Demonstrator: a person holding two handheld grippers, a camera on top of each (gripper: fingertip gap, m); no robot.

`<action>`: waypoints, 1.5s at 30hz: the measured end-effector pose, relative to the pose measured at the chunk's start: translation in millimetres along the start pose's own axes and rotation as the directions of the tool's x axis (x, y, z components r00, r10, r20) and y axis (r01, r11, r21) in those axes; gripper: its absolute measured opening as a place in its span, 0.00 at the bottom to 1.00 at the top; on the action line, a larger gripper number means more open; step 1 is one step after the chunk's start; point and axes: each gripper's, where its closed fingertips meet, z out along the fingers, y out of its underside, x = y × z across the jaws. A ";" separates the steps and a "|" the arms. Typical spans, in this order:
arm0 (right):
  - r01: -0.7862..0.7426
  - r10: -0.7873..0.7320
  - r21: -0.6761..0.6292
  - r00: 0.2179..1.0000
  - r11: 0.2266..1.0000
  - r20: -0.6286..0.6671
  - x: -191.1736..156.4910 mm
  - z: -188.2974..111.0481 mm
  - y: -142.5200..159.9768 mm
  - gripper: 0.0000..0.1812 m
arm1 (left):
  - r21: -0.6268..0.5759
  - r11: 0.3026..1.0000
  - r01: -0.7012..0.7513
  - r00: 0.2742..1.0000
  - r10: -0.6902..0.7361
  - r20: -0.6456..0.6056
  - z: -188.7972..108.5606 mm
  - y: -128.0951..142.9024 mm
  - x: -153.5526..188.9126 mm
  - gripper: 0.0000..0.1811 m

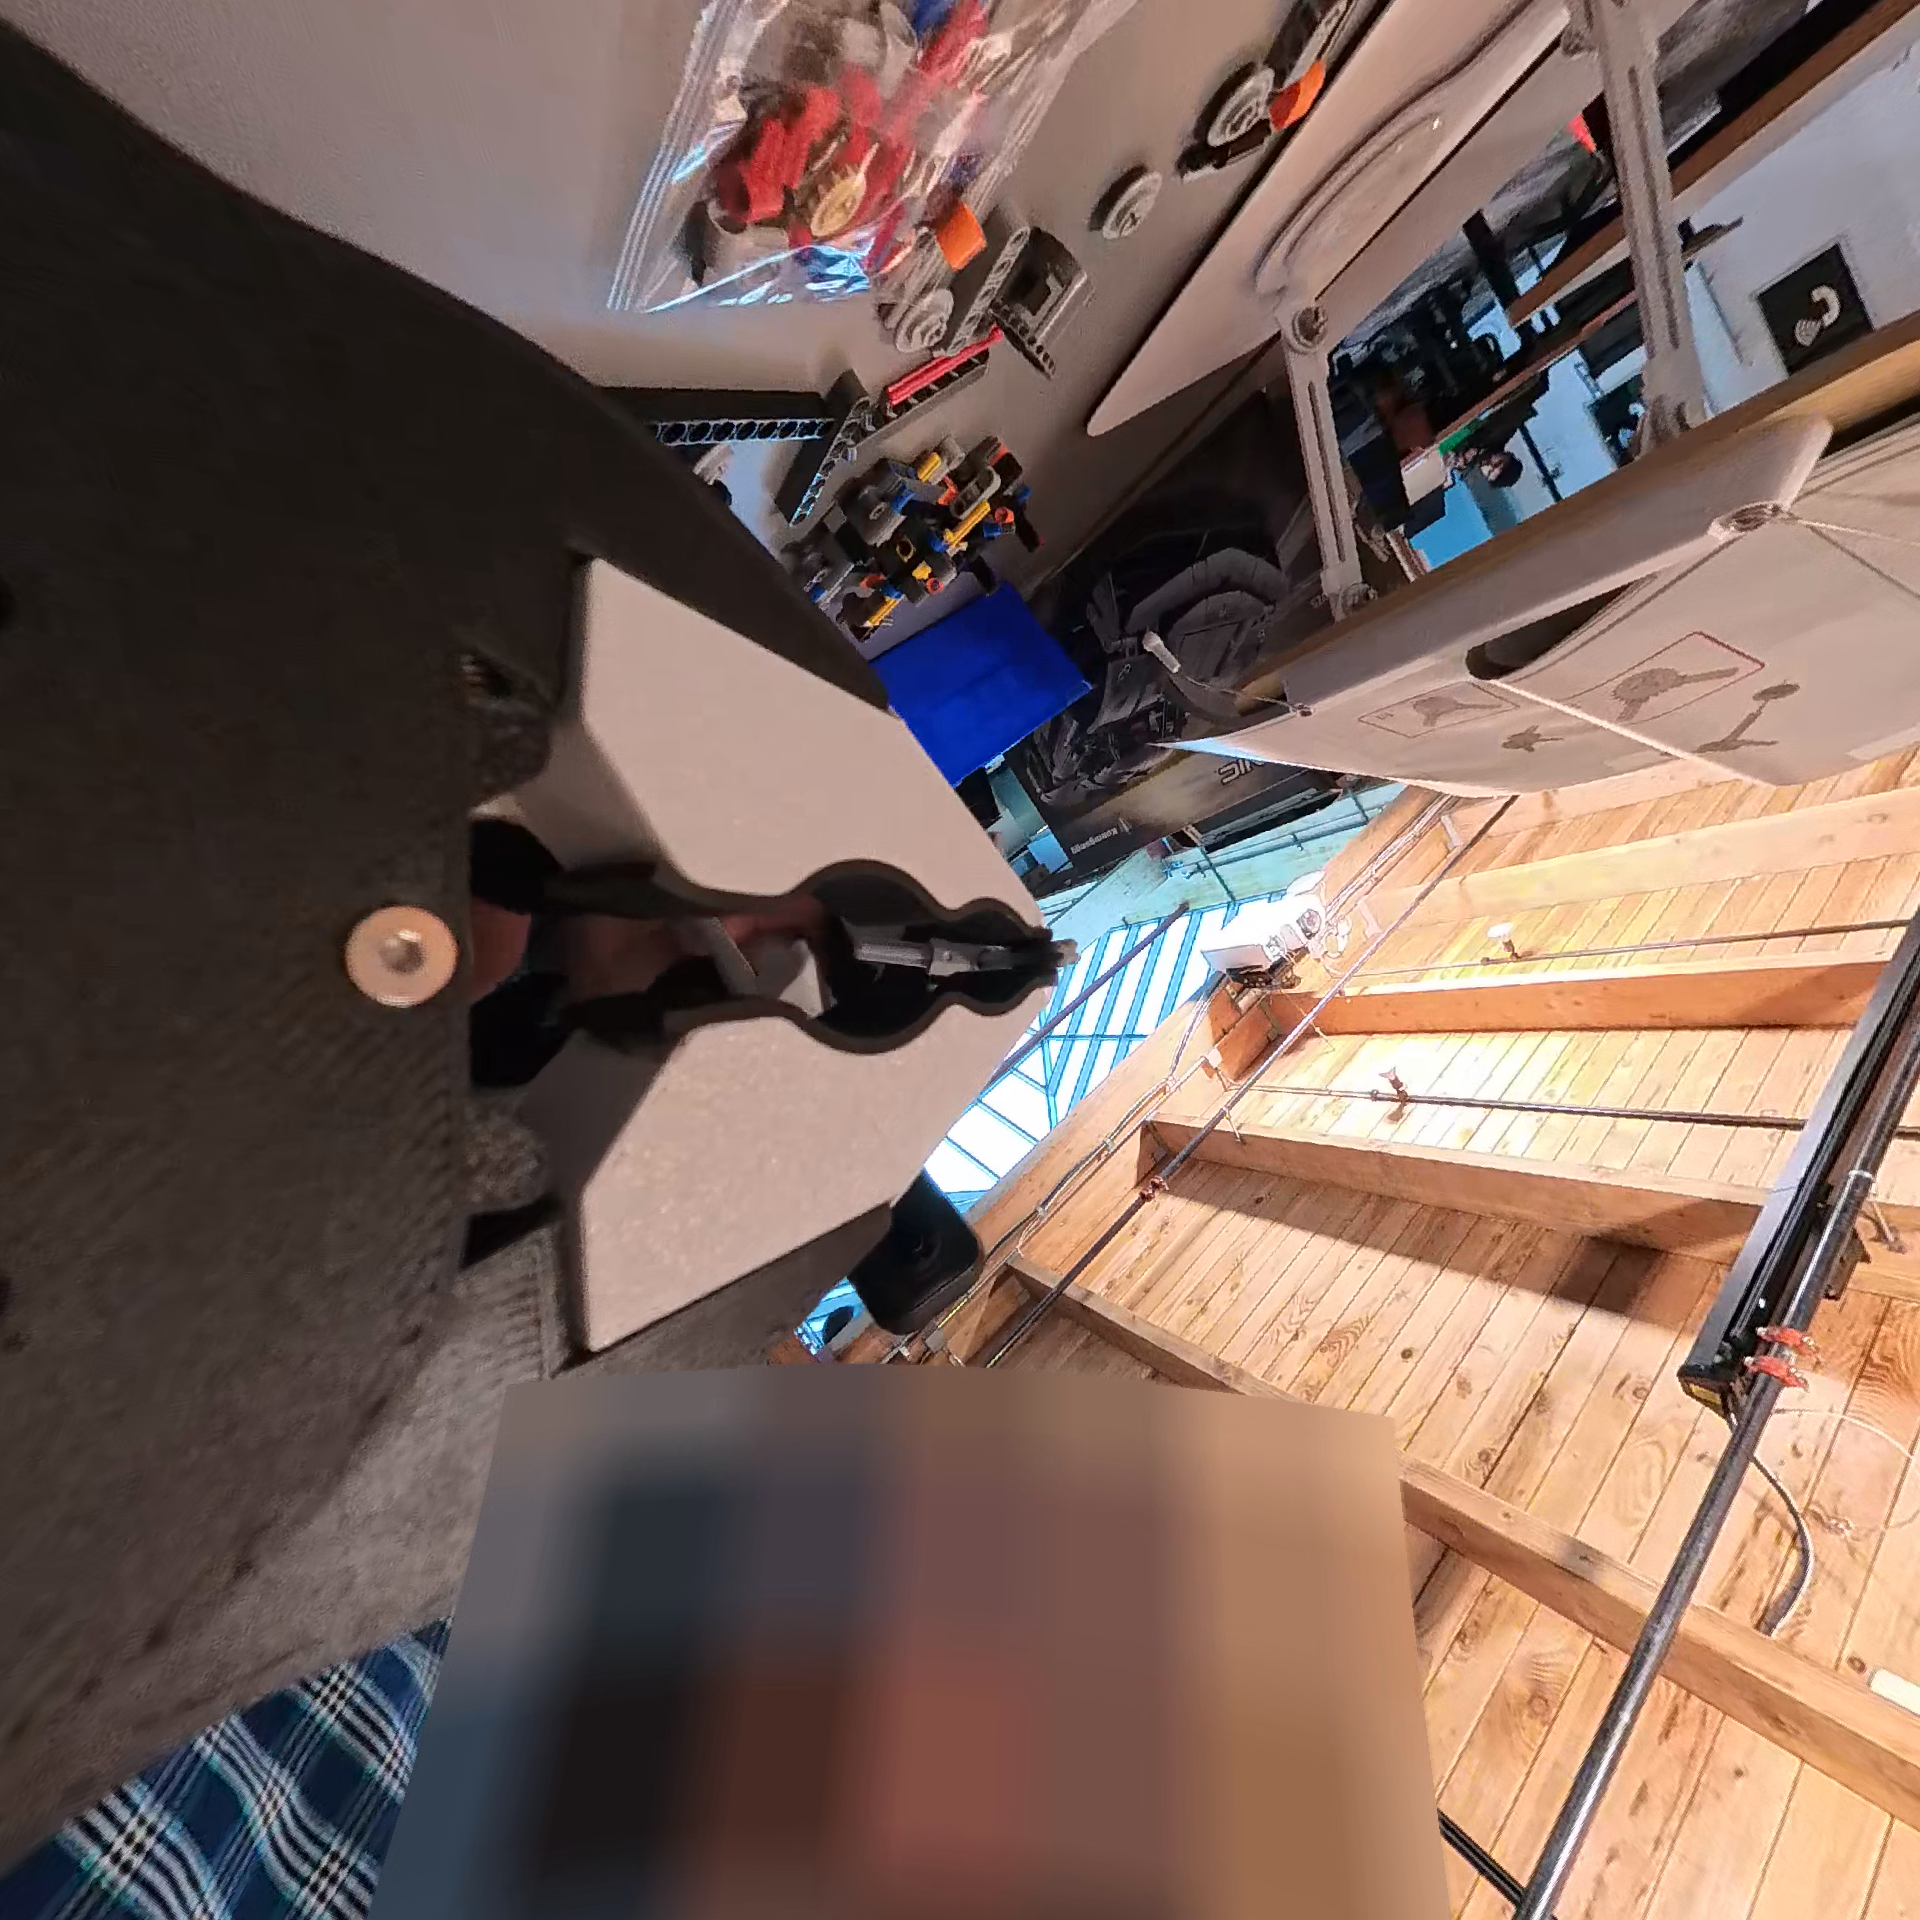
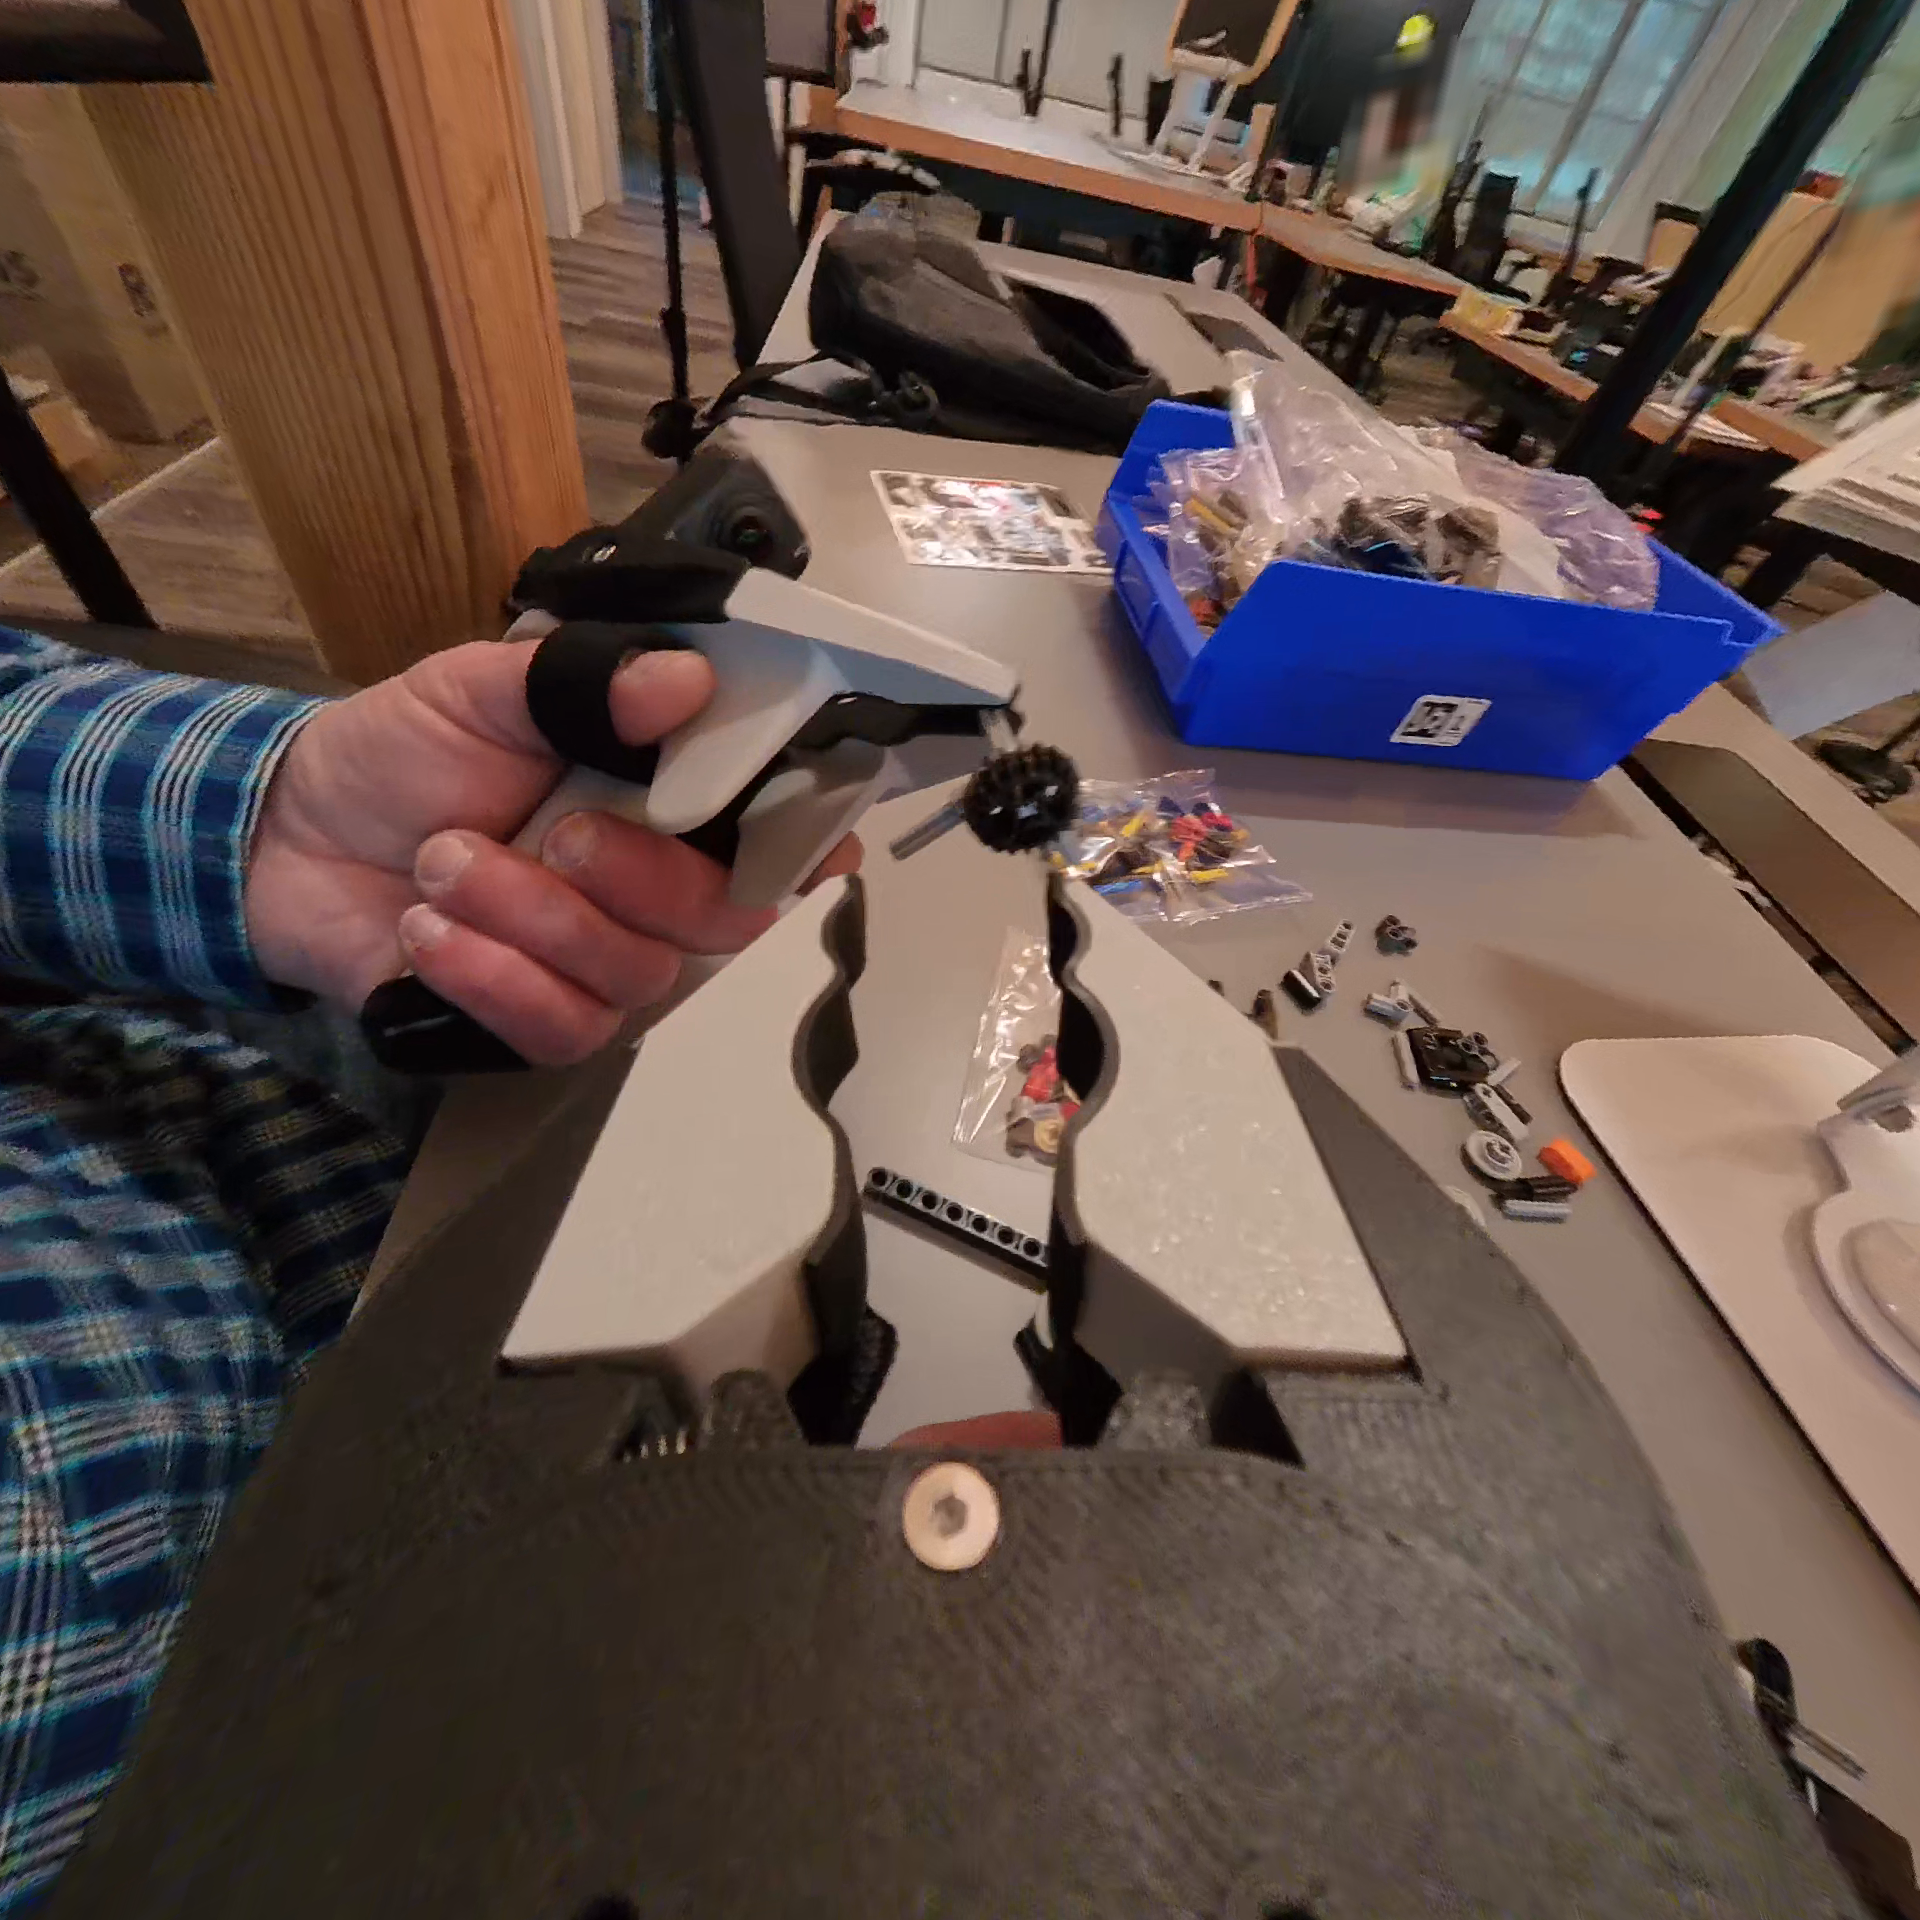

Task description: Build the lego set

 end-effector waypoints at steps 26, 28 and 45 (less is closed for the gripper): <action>-0.145 0.142 0.115 0.989 0.983 0.030 15.8 -11.3 -6.8 0.10 | -0.069 0.989 -0.131 0.991 0.133 0.028 5.5 10.1 3.5 0.05; -0.148 0.145 0.116 0.989 0.982 0.037 17.1 -13.2 -6.6 0.10 | -0.084 0.982 -0.169 0.984 0.173 0.039 4.9 9.1 4.6 0.06; -0.185 0.167 0.075 0.965 0.980 0.201 6.2 -22.8 -0.2 0.10 | -0.605 0.302 -0.737 0.455 0.884 -0.113 3.6 22.6 4.4 0.11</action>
